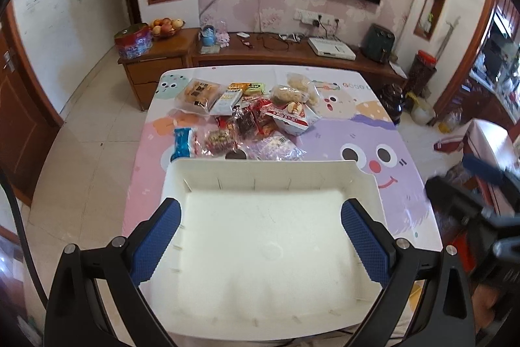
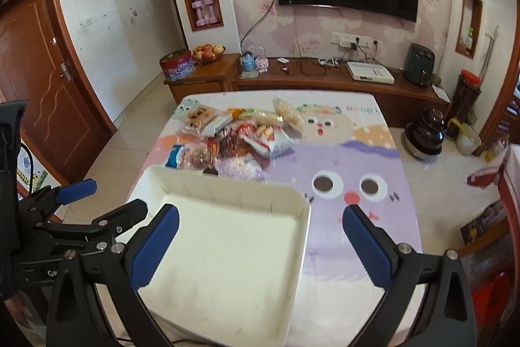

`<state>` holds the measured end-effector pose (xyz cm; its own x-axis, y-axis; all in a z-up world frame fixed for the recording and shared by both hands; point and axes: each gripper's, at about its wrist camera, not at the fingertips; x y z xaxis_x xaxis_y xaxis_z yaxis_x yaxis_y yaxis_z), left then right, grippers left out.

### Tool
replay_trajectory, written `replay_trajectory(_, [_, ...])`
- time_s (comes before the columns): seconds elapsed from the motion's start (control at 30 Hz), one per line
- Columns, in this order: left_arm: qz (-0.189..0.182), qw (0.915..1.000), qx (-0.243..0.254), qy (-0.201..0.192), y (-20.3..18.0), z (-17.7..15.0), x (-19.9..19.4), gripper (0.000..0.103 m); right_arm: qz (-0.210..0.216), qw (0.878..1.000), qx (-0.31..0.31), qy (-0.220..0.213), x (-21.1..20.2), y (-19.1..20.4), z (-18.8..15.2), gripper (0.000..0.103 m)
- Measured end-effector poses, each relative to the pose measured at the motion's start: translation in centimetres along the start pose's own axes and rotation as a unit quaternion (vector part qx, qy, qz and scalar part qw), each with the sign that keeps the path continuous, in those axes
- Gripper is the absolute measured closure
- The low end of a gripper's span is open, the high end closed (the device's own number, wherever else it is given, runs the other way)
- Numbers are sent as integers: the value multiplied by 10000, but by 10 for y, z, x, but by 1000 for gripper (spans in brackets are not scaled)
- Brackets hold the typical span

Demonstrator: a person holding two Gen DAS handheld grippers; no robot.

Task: Organize snacks
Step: 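Grasp the clear bag of nuts with the left gripper while the right grasps the clear labeled bag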

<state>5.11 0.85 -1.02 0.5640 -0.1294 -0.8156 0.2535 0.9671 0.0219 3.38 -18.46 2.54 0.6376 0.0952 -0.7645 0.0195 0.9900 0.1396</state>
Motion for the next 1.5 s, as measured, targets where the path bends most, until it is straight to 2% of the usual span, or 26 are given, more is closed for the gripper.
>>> replay_trajectory(0.07, [0, 10000, 28, 39, 10, 14, 2, 4, 24, 10000, -50, -33, 3, 1, 17, 2])
replay_trajectory(0.13, [167, 9998, 35, -47, 23, 30, 1, 4, 59, 9999, -75, -40, 8, 3, 37, 2])
replay_trajectory(0.27, [866, 9958, 202, -216, 48, 71, 0, 1, 17, 9998, -127, -133, 20, 8, 77, 2])
replay_trajectory(0.33, [1064, 9939, 193, -228, 62, 90, 7, 1, -39, 9998, -162, -144, 32, 12, 94, 2])
replay_trajectory(0.43, [1163, 9932, 93, -50, 87, 114, 30, 1, -22, 9999, -98, 67, 58, 14, 117, 2])
replay_trajectory(0.57, [1079, 9928, 146, 493, 109, 130, 85, 1, 8, 9980, -54, 629, 115, 15, 131, 2])
replay_trajectory(0.63, [1037, 9916, 185, 747, 113, 128, 113, 1, -55, 9961, -14, 876, 141, 17, 125, 2])
replay_trajectory(0.73, [556, 9893, 154, 1342, 121, 118, 164, 1, 17, 9895, 37, 1442, 190, 20, 113, 2])
replay_trajectory(0.8, [432, 9856, 31, 1632, 126, 111, 192, 1, -9, 9853, 28, 1708, 215, 23, 98, 4])
replay_trajectory(0.97, [186, 9774, 40, 2107, 130, 96, 245, 1, -121, 9708, -163, 2388, 273, 31, 66, 7])
replay_trajectory(1.1, [64, 9728, 146, 2312, 132, 89, 268, 1, -220, 9613, -324, 2729, 304, 39, 52, 7])
replay_trajectory(1.2, [10, 9701, 350, 2402, 127, 88, 276, 1, -215, 9538, -217, 2990, 323, 43, 46, 7])
replay_trajectory(1.23, [-11, 9696, 420, 2410, 125, 88, 278, 1, -219, 9512, -202, 3072, 328, 44, 44, 9])
replay_trajectory(1.3, [-87, 9682, 555, 2438, 121, 89, 283, 1, -123, 9457, -127, 3247, 336, 47, 43, 21])
replay_trajectory(1.43, [-203, 9625, 977, 2524, 105, 91, 289, 1, -154, 9408, -123, 3384, 344, 47, 42, 26])
replay_trajectory(1.5, [-234, 9584, 1213, 2574, 93, 91, 295, 1, -45, 9411, -22, 3381, 342, 43, 42, 32])
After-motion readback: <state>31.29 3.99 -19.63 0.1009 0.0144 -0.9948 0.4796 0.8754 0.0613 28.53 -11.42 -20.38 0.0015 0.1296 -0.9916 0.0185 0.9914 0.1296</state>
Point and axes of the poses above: each gripper's, at about its wrist camera, not at the fingertips, and x roughly the way its jaws point, y to its left, z to its top, and after that the axes turned 9 degrees about x, right-handed
